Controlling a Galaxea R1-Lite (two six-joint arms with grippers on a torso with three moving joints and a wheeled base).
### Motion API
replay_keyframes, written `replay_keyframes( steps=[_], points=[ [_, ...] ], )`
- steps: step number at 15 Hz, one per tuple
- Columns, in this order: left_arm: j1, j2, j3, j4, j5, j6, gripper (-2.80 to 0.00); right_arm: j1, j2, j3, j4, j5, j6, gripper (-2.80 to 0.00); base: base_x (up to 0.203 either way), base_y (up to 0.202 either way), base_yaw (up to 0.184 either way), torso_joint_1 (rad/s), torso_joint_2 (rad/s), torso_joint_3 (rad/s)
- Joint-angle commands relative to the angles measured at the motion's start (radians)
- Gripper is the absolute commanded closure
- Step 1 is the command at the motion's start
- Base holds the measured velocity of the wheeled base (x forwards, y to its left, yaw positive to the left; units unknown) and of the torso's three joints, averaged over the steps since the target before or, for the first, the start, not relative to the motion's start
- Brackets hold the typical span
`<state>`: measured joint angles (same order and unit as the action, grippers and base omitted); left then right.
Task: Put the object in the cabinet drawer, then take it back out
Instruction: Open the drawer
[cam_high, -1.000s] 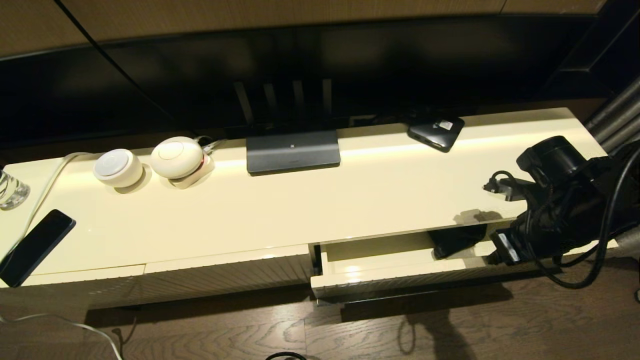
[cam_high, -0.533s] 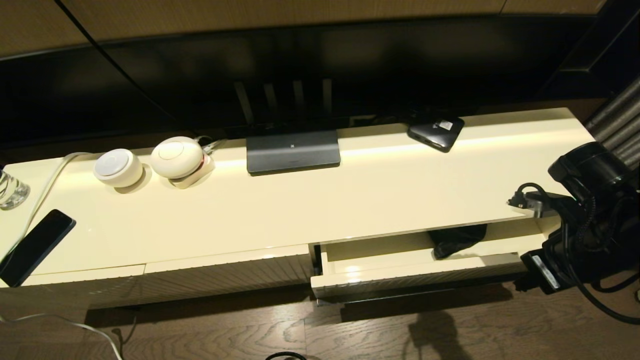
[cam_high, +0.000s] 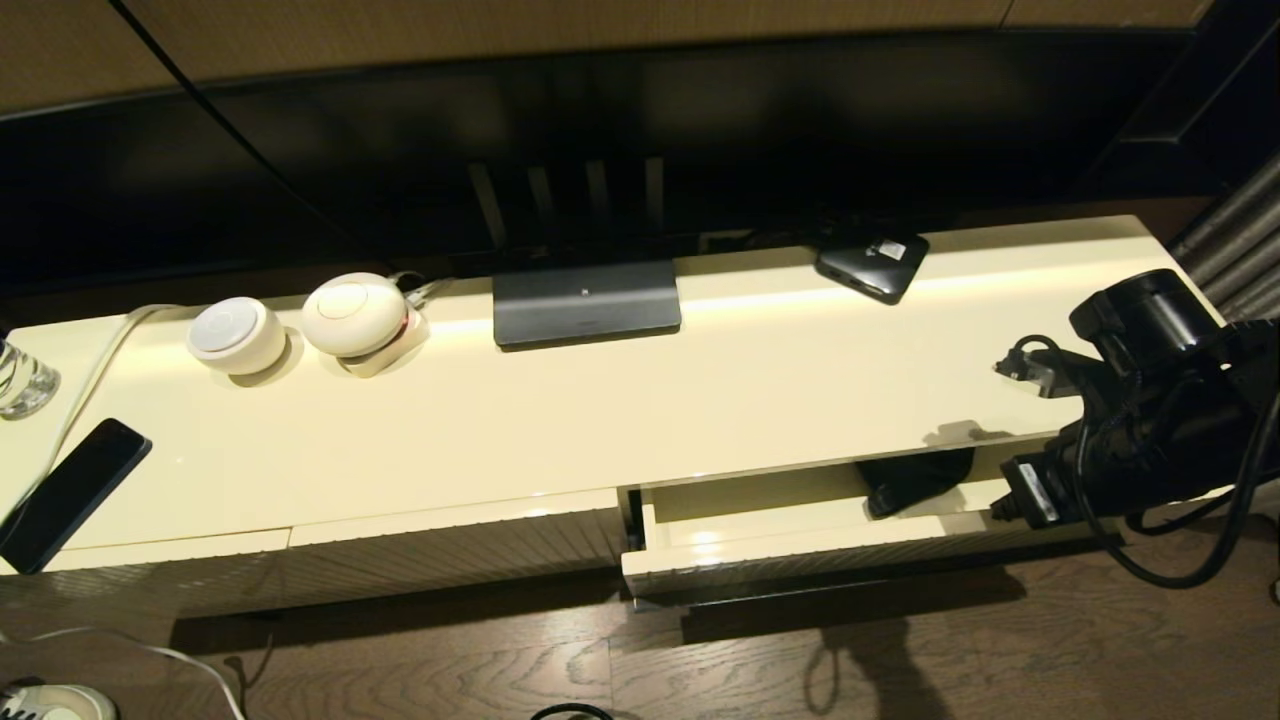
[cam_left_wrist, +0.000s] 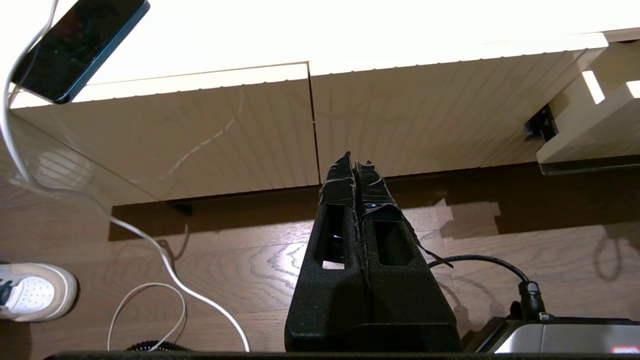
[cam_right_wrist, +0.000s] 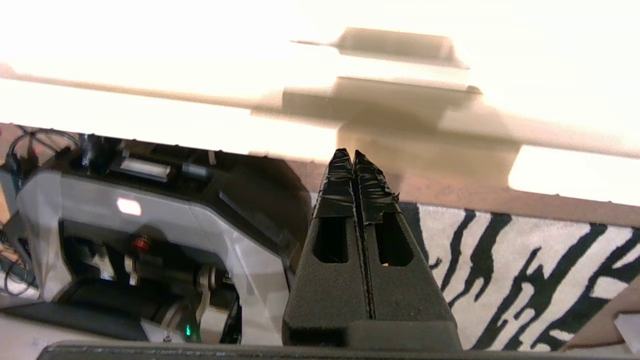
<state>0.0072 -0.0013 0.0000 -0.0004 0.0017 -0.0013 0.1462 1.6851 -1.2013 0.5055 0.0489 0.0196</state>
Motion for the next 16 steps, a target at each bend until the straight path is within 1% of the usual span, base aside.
replay_keyframes(
  steps=[1, 2, 3, 4, 9, 16],
  points=[
    [0.000, 0.001, 0.003, -0.001, 0.000, 0.000, 0.00, 0.001, 0.038, -0.007, -0.020, 0.000, 0.002, 0.00, 0.000, 0.000, 0.000, 0.000, 0.00, 0.000],
    [0.000, 0.001, 0.003, -0.001, 0.000, 0.000, 0.00, 0.001, 0.044, -0.006, -0.050, 0.000, 0.002, 0.00, 0.000, 0.000, 0.000, 0.000, 0.00, 0.000],
    [0.000, 0.001, 0.003, -0.001, 0.000, 0.000, 0.00, 0.001, 0.044, -0.005, -0.052, 0.000, 0.002, 0.00, 0.000, 0.000, 0.000, 0.000, 0.00, 0.000],
    [0.000, 0.001, 0.003, -0.001, 0.000, 0.000, 0.00, 0.000, 0.046, 0.000, -0.093, 0.000, 0.002, 0.00, 0.000, 0.000, 0.000, 0.000, 0.00, 0.000],
    [0.000, 0.001, 0.003, 0.000, 0.000, 0.000, 0.00, -0.002, 0.038, 0.017, -0.146, 0.000, 0.002, 0.00, 0.000, 0.000, 0.000, 0.000, 0.00, 0.000],
    [0.000, 0.001, 0.003, 0.000, 0.000, 0.000, 0.00, -0.002, 0.057, 0.092, -0.222, 0.002, -0.011, 0.00, 0.000, 0.000, 0.000, 0.000, 0.00, 0.000]
  ],
)
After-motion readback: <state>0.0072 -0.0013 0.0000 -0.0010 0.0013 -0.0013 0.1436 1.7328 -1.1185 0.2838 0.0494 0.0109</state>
